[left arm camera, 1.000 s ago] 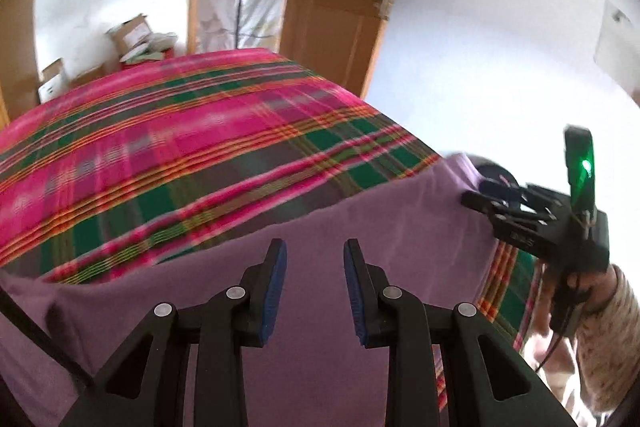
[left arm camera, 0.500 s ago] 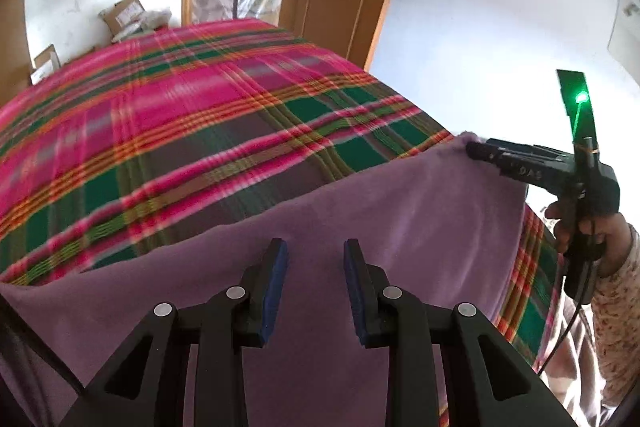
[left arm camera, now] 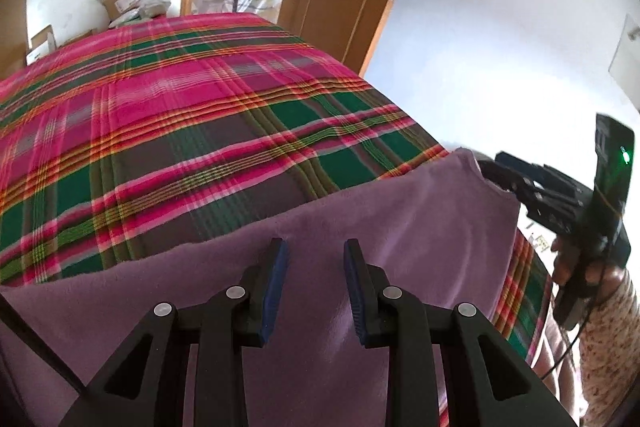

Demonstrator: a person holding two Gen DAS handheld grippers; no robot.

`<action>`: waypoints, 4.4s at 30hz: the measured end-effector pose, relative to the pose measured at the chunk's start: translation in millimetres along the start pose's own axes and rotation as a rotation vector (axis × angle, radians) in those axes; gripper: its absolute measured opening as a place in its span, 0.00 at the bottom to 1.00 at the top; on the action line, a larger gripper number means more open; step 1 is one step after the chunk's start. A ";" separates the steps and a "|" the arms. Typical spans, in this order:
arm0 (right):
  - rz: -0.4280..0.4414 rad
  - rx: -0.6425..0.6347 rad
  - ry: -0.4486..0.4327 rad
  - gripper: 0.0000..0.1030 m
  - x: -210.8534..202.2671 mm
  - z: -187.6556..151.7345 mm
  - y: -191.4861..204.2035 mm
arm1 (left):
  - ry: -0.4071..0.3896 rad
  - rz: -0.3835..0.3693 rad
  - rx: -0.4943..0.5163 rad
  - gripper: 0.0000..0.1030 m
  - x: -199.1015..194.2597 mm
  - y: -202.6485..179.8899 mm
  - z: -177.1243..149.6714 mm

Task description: Fold clothes

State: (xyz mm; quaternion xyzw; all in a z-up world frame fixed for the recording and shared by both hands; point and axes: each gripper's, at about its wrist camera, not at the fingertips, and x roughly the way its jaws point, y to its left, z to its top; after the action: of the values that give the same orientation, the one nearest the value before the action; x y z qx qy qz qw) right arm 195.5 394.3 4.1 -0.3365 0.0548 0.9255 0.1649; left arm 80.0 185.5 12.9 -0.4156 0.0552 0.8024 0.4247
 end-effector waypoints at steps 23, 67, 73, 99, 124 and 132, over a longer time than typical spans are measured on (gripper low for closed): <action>0.092 0.331 0.136 0.44 -6.8 -37.4 -47.2 | 0.064 -0.062 0.031 0.29 12.3 -31.9 4.9; 0.128 -0.101 -0.093 0.10 -54.7 -13.0 111.5 | 0.101 -0.579 -0.251 0.29 -12.7 -11.6 36.5; 0.094 -0.178 -0.055 0.10 -39.3 -20.2 127.4 | 0.132 -0.595 -0.276 0.29 -5.9 -12.0 37.0; 0.070 -0.279 -0.083 0.10 -40.4 -31.8 157.2 | 0.239 -0.536 -0.315 0.38 15.2 -7.3 29.3; 0.087 -0.282 -0.100 0.10 -55.0 -39.0 190.5 | 0.277 -0.437 -0.495 0.39 -8.4 33.4 2.9; 0.104 -0.300 -0.096 0.11 -57.6 -37.3 196.4 | 0.304 -0.433 -0.496 0.39 9.8 18.7 3.4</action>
State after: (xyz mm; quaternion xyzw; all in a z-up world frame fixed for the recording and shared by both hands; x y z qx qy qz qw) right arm 192.3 186.4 10.5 -0.3096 -0.0747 0.9456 0.0671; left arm 61.4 181.4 3.1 -0.6226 -0.1678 0.6118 0.4582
